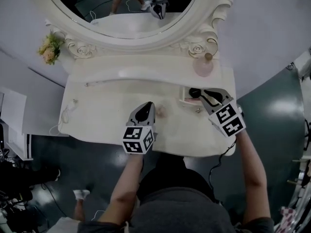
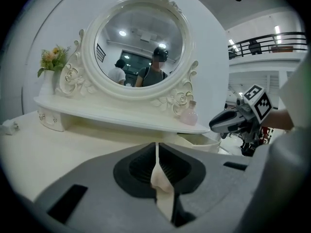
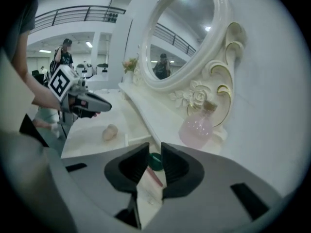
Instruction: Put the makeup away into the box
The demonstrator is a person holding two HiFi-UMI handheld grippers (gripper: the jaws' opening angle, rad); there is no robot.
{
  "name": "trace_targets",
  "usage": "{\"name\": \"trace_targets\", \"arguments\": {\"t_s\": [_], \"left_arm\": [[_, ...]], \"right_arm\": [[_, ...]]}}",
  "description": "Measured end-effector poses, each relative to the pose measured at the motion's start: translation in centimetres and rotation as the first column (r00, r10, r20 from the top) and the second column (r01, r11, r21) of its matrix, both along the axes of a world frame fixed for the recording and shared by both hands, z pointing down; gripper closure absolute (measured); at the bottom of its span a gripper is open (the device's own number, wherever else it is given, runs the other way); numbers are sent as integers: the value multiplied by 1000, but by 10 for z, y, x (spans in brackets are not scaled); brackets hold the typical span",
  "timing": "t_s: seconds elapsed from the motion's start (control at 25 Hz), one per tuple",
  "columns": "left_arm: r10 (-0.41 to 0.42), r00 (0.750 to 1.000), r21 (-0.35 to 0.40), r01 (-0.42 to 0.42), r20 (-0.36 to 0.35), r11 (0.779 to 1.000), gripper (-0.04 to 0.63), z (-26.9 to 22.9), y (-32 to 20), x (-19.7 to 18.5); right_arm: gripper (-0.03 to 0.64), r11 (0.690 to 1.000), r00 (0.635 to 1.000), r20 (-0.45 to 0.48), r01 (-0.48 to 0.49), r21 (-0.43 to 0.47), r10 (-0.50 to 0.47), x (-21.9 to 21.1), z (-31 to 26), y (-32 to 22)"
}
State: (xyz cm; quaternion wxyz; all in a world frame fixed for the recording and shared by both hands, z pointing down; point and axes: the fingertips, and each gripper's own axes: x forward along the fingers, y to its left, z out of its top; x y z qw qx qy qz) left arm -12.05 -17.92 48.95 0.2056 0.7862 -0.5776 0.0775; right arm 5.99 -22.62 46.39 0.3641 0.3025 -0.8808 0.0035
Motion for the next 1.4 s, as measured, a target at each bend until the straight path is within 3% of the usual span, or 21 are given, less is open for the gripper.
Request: {"name": "trace_targets", "arguments": {"t_s": [0.2, 0.44, 0.6, 0.88, 1.4], "left_arm": [[9, 999, -37, -7, 33, 999, 581, 7, -1, 3], [42, 997, -68, -39, 57, 997, 515, 13, -3, 11], [52, 997, -74, -48, 60, 996, 506, 15, -2, 14], [46, 996, -76, -40, 73, 996, 502, 15, 10, 16], [-126, 990, -59, 130, 70, 990, 502, 7, 62, -41]], "right_arm": [[538, 994, 966, 235, -110, -17, 111, 6, -36, 19], [541, 969, 852, 463, -230, -89, 244, 25, -57, 45], [541, 955, 797, 527, -265, -133, 295, 29, -58, 64], [538, 960, 792, 543, -229, -161, 280, 9, -45, 87], [511, 987, 874, 480, -2, -162, 81, -88, -19, 98]]}}
